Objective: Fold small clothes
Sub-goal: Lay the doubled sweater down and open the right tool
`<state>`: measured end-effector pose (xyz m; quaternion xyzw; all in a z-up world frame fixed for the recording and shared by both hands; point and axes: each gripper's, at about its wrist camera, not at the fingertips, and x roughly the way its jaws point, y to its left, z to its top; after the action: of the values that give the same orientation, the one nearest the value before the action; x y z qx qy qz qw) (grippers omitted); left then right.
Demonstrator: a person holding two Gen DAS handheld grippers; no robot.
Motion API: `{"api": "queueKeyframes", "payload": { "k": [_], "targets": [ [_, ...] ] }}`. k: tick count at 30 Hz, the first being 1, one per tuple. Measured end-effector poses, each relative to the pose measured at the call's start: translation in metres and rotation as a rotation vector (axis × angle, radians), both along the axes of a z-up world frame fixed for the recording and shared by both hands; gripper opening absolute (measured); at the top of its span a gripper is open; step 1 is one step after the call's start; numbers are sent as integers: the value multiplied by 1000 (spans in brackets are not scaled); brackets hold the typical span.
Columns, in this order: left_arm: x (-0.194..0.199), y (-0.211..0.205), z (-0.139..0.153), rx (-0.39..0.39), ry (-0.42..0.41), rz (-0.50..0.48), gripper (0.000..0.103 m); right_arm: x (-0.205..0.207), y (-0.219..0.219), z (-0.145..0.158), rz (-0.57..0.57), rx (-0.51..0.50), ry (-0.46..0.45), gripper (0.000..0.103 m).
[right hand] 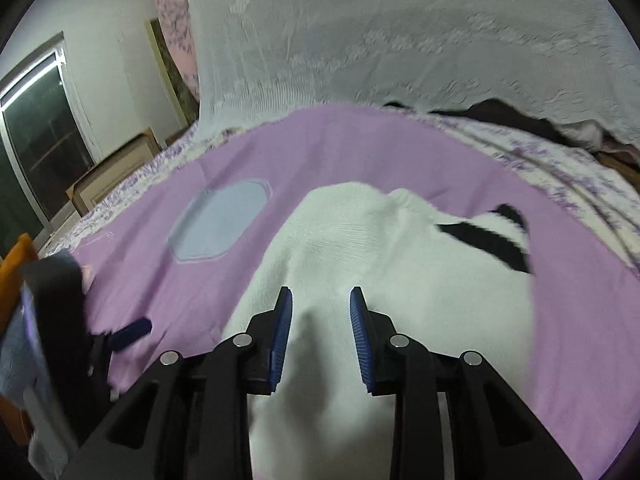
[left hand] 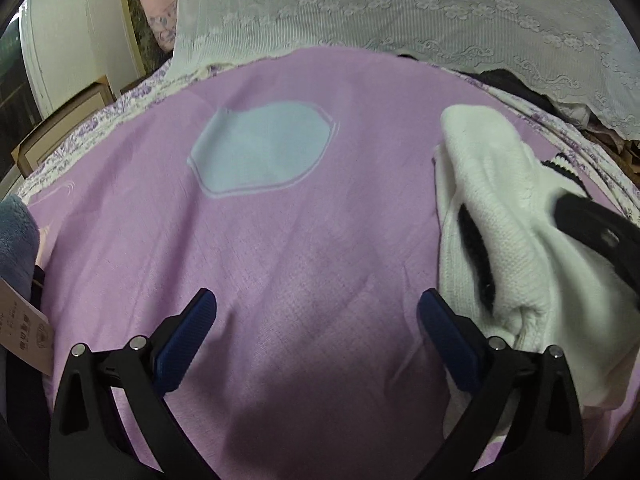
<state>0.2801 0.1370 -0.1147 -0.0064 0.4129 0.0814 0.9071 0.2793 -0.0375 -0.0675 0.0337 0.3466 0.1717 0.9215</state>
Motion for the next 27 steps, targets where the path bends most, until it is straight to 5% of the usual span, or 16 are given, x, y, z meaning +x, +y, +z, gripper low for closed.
{"api": "queueKeyframes", "payload": {
  "k": [11,27],
  "targets": [
    [-28,-25,28,85,-196,-73,99,-47,-38,-21,-11,-46,-28,43],
    [-20,-30,13,117,-129,-97,99,-61,-43,-33,10,3,-75,54]
  ]
}}
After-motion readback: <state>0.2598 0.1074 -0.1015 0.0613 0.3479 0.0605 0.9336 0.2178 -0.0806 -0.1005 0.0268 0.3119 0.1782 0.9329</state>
